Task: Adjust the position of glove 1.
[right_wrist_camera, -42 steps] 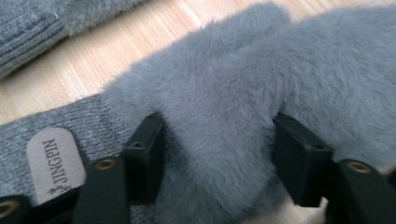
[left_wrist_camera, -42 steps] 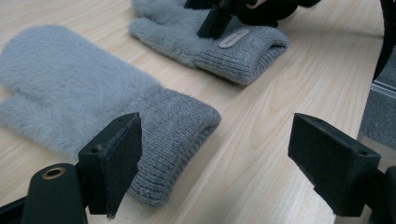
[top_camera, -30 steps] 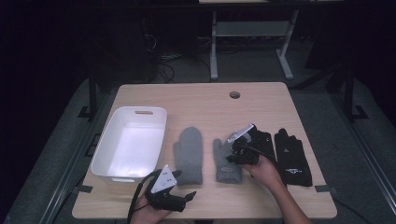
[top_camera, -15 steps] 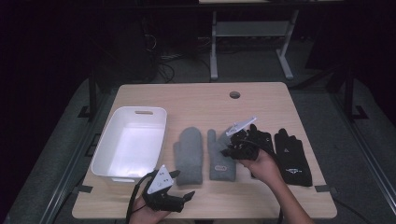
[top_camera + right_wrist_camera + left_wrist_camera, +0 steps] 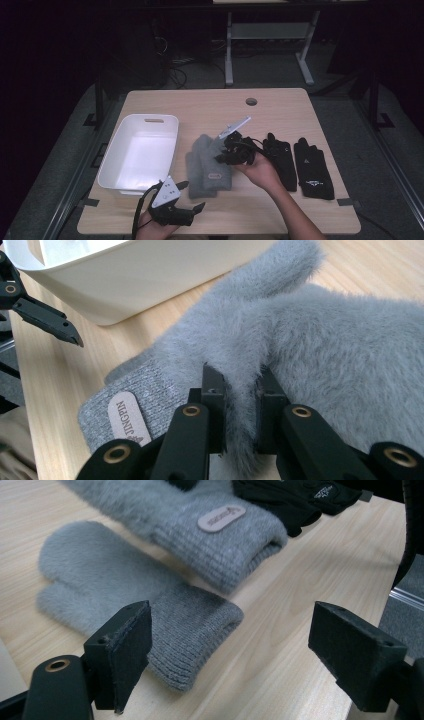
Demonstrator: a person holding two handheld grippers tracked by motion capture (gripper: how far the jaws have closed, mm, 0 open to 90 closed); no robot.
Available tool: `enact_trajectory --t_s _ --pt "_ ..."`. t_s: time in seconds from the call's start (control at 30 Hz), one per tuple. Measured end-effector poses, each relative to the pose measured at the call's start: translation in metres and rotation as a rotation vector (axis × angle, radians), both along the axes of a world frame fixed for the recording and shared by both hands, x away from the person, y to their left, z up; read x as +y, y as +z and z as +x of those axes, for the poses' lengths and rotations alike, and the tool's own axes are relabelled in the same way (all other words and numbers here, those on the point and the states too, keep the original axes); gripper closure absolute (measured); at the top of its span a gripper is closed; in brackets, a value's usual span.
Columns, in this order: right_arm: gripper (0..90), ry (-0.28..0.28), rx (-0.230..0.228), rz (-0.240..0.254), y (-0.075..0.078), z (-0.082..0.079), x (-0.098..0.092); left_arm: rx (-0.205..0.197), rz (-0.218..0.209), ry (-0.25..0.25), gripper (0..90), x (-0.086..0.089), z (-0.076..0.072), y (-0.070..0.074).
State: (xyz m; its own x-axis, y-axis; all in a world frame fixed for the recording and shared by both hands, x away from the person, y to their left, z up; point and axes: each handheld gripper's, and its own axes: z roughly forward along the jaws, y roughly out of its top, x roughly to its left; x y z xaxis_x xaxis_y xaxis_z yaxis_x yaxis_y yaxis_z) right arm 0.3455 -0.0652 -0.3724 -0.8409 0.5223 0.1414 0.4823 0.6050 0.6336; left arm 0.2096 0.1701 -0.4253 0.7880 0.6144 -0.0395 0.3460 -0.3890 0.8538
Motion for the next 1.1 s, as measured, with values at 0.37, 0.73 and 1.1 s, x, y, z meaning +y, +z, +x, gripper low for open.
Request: enact_trajectory --t_s 0.37,0.73,1.1 --pt "79.4 0.041 0.021 -0.058 -0.009 0.012 0.031 0.008 -0.021 0.03 17.6 0.005 0.0 0.004" --pt "72.7 0.05 0.04 -0.064 -0.022 0.013 0.048 0.014 -0.018 0.029 17.6 0.004 0.002 0.003" --pt "60.4 -0.02 0.025 0.018 -0.015 0.02 0.031 0.017 -0.016 0.025 17.6 0.004 0.003 0.003"
